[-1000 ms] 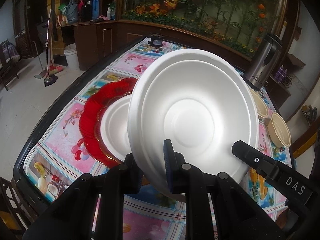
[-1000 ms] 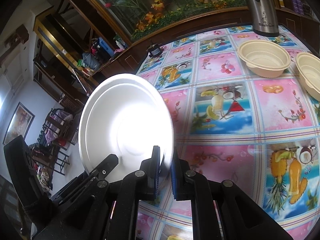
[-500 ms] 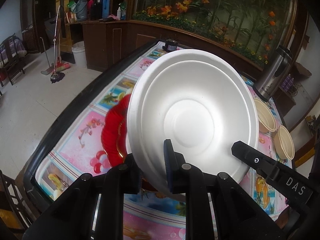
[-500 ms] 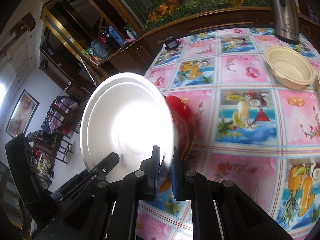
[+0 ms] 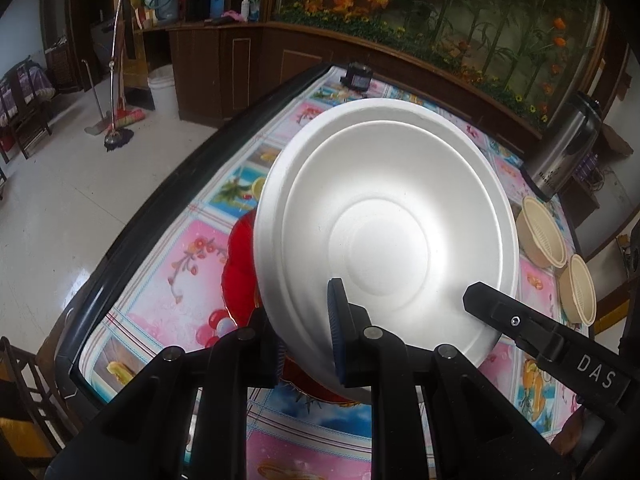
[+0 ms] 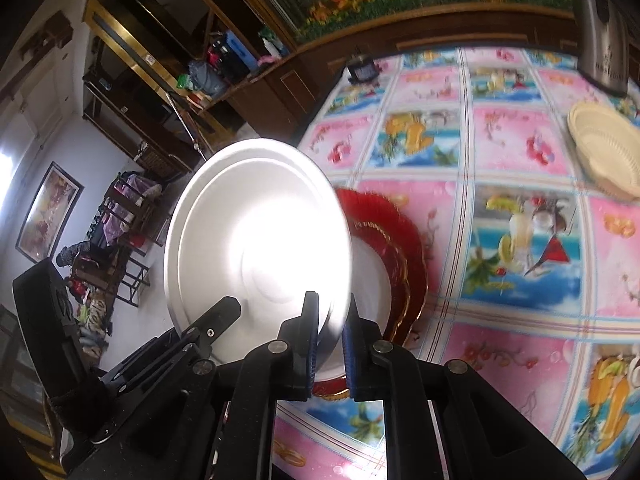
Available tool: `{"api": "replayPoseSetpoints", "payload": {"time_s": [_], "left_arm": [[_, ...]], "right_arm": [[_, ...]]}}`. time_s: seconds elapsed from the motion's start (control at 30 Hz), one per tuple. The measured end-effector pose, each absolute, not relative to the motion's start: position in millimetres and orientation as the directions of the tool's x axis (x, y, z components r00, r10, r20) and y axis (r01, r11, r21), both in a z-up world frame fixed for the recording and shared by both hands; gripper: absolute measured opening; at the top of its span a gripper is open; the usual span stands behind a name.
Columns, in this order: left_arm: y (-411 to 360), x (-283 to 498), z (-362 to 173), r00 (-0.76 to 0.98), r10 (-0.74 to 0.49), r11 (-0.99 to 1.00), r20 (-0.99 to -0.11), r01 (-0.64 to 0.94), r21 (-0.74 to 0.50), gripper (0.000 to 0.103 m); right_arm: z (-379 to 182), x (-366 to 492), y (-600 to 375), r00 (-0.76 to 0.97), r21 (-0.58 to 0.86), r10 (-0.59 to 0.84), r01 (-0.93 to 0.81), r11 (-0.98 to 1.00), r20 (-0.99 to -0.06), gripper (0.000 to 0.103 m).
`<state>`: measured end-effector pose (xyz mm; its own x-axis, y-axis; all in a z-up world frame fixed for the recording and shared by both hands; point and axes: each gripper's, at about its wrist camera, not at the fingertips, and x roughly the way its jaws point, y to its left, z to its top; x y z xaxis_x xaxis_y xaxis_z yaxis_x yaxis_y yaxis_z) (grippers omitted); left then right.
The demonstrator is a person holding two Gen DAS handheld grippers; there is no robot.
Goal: Organize plates and bowls
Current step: 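Bring the held white bowl over the white plate on the stack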
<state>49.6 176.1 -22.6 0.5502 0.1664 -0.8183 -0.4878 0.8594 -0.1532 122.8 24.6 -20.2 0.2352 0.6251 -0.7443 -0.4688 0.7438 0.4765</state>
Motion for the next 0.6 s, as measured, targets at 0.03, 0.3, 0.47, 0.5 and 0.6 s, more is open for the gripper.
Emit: {"api": "replayPoseSetpoints", "payload": {"time_s": [0.03,0.3,0.47,0.5,0.6], "left_arm": [[176,50,-25,0.546,0.166,0.859,-0.821,-0.489,-0.151,0.016],[175,54,-30,0.526,0.176,0.863,-0.832,-0.49,-0.127,0.017],[175,56,-35,0.519,0.178,0.863,-0.836,-0.49,-0.12,0.017],[175,56,-35,0.518,0.179,0.864,-0.836,-0.489,-0.119,0.017],[175,57,-36,0.516,0.18,0.864,-0.838,-0.49,-0.116,0.017]], "right_arm": [[-26,124,26,0.229,0.474,0.618,-0.465,0.748,-0.752,0.01],[-38,129,30,0.208,0.468,0.598,-0.45,0.761,-0.774,0.01],[-44,131,32,0.199,0.467,0.591,-0.44,0.767,-0.782,0.01],[-44,130,32,0.198,0.467,0.59,-0.439,0.768,-0.783,0.01],[-46,132,33,0.195,0.467,0.587,-0.435,0.77,-0.786,0.01]]}}
